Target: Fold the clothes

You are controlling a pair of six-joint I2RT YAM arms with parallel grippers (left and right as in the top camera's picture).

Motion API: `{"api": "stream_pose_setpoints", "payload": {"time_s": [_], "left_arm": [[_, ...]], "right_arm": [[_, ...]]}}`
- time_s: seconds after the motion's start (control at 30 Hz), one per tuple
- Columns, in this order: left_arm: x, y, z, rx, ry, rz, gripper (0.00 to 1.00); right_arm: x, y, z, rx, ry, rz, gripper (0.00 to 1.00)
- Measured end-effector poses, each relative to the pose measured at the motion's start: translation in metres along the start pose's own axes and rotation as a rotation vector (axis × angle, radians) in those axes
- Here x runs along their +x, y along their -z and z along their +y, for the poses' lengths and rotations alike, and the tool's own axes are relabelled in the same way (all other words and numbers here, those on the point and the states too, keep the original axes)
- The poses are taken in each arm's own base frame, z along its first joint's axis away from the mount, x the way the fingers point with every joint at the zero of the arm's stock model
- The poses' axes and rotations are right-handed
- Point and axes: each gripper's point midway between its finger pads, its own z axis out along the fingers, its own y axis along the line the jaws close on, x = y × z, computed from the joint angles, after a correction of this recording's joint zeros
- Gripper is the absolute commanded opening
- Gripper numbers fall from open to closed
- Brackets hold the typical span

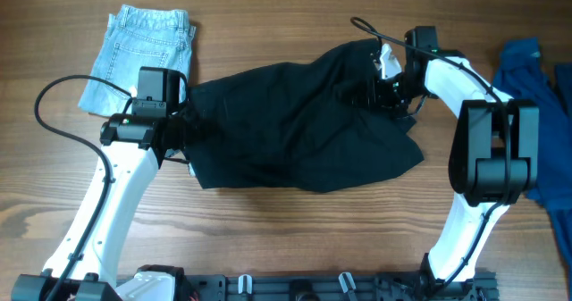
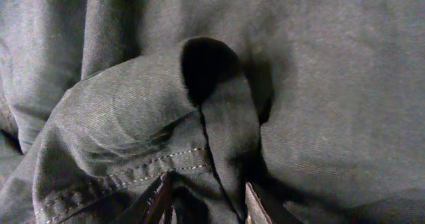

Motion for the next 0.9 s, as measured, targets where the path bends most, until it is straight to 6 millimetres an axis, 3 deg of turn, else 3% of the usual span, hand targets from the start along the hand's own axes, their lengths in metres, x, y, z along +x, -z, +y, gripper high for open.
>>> {"api": "stream_pose_setpoints", "payload": {"time_s": [0.17, 0.33, 0.5, 0.57, 0.6, 0.87, 0.9], "left_arm": [[0.0, 0.0, 0.0, 0.0, 0.0, 0.0, 0.09], [-0.002, 0.0, -0.002, 0.007, 0.0, -0.008, 0.09], [-0.002, 0.0, -0.002, 0.008, 0.0, -0.01, 0.1], [-0.003, 0.0, -0.002, 0.008, 0.0, -0.011, 0.1], [-0.003, 0.0, -0.002, 0.008, 0.0, -0.011, 0.1], [-0.003, 0.0, -0.002, 0.008, 0.0, -0.011, 0.1], [-0.003, 0.0, -0.002, 0.009, 0.0, -0.011, 0.09]], "right_arm": [[-0.001, 0.01, -0.015, 0.015, -0.053, -0.015, 0.19], [0.006, 0.024, -0.011, 0.016, -0.084, 0.002, 0.04], [0.007, 0.026, -0.001, -0.041, -0.074, 0.003, 0.04], [0.005, 0.026, 0.006, -0.079, -0.06, -0.004, 0.27], [0.005, 0.026, 0.008, -0.093, -0.056, -0.005, 0.28], [0.009, 0.017, 0.019, -0.075, -0.007, 0.022, 0.3], [0.005, 0.015, 0.022, -0.07, 0.016, 0.006, 0.21]]}}
